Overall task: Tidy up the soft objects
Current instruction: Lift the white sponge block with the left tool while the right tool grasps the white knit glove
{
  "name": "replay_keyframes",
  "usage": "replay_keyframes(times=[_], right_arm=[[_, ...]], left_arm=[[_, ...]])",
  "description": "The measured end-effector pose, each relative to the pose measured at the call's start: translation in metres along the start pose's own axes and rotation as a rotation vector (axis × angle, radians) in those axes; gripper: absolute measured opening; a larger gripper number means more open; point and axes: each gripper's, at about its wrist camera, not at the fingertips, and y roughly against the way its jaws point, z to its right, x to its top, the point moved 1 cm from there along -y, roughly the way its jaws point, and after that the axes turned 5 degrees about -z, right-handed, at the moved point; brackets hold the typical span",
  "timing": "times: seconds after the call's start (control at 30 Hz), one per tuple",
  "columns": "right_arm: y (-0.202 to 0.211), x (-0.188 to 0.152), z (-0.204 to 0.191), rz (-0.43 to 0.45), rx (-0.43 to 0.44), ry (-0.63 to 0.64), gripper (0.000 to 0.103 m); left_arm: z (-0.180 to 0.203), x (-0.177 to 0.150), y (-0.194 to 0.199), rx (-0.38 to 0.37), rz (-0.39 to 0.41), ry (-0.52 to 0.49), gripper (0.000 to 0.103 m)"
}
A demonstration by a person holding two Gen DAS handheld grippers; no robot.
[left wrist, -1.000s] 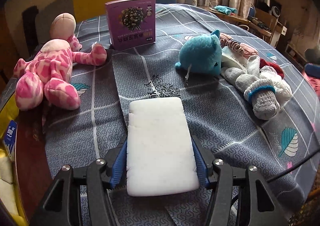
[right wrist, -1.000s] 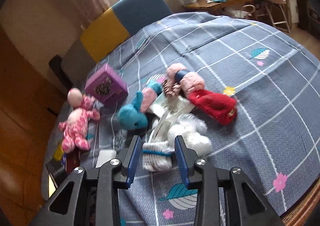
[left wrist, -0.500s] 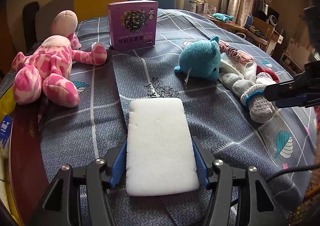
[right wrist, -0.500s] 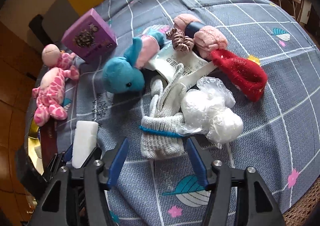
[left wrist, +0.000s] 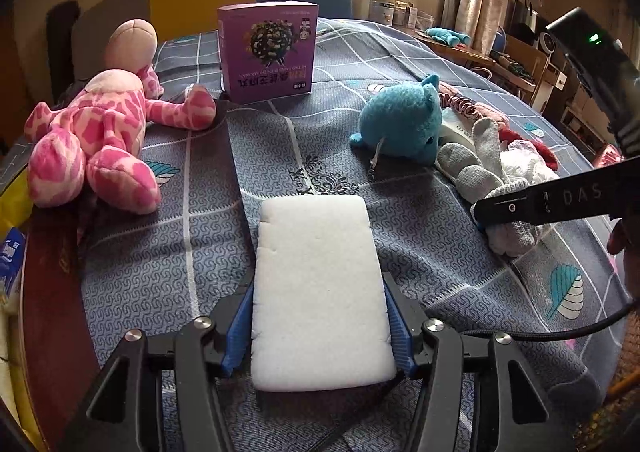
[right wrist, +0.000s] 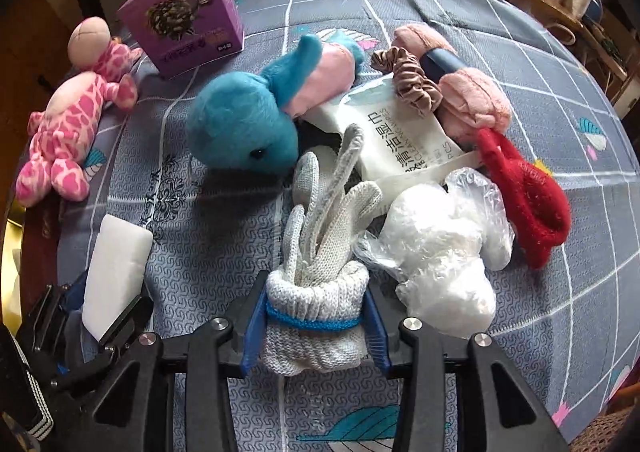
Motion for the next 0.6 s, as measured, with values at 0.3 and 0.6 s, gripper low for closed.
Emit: replay_keyframes(times=[0.3,0.6], right_arm=[[-0.003,0.0,-0.001,-0.008,-0.023,0.029,0.045],[-0.007,0.0,-0.008,-0.003,-0.067,0.081,0.047]], left_arm=[[-0.009,0.005,0.03,-0.032,-0.008,0.066,0.055],[-0.019,0.01,0.075,-0.033,0.053,0.109,0.056]])
